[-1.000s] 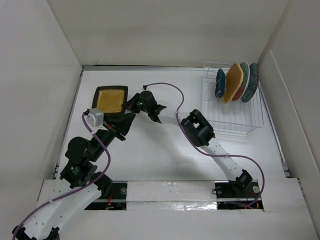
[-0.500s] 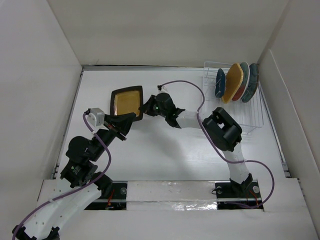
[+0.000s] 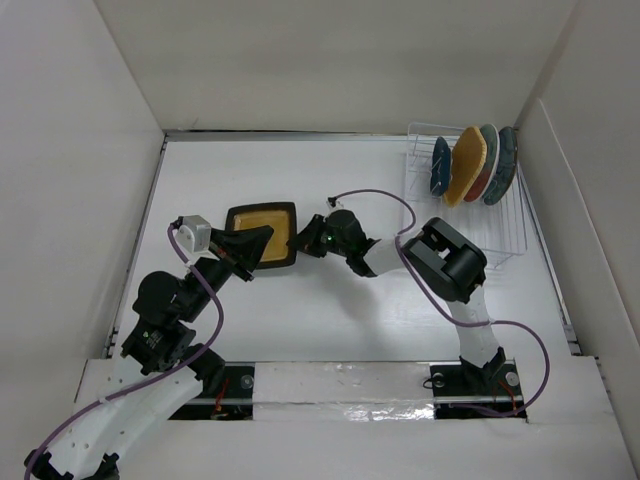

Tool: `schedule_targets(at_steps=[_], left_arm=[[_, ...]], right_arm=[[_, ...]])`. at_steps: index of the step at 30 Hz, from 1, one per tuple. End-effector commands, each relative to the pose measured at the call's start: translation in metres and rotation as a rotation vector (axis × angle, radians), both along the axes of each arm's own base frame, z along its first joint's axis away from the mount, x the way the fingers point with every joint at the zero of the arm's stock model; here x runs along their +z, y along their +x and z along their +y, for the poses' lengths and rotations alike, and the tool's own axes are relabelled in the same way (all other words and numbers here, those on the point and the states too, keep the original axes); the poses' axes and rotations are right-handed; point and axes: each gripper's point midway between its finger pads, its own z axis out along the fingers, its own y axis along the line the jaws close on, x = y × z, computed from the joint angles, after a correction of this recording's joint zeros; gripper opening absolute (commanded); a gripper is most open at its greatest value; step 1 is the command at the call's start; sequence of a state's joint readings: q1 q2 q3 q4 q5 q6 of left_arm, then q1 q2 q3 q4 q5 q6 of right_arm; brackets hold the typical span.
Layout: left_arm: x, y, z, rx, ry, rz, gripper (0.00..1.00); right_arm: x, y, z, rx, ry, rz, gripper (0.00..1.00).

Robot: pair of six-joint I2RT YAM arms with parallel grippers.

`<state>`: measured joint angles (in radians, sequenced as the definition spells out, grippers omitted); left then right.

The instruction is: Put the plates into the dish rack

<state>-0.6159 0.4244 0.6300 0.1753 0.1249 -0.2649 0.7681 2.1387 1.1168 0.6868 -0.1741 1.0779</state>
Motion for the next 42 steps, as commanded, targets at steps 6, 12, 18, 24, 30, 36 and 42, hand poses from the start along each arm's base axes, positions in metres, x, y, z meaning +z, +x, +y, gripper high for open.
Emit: schedule_targets(at_steps=[6, 12, 18, 24, 30, 36, 42], left_arm=[[0.016, -0.004, -0.003, -0.024, -0.027, -0.044, 0.01], [0.018, -0.005, -0.002, -0.02, -0.03, -0.048, 0.01], [0.018, -0.005, 0.0, -0.017, -0.032, -0.05, 0.01], [0.018, -0.005, -0.001, -0.021, -0.031, -0.051, 0.01], [0.018, -0.005, -0.002, -0.021, -0.029, -0.048, 0.02], [0.018, -0.006, -0.001, -0.021, -0.031, -0.051, 0.02], [0.019, -0.007, -0.001, -0.026, -0.034, -0.054, 0.02]], right_arm=[[-0.003, -0.001, 0.004, 0.007, -0.03, -0.041, 0.39], [-0.013, 0.001, 0.015, 0.041, -0.029, -0.025, 0.43], [-0.03, 0.002, 0.022, 0.062, -0.036, 0.013, 0.23], [0.014, 0.011, 0.022, 0.035, 0.003, -0.086, 0.0], [0.136, 0.028, 0.003, -0.045, 0.039, -0.374, 0.0], [0.234, 0.065, -0.093, -0.325, -0.057, -0.581, 0.0], [0.291, 0.086, -0.226, -0.681, -0.353, -0.705, 0.0]])
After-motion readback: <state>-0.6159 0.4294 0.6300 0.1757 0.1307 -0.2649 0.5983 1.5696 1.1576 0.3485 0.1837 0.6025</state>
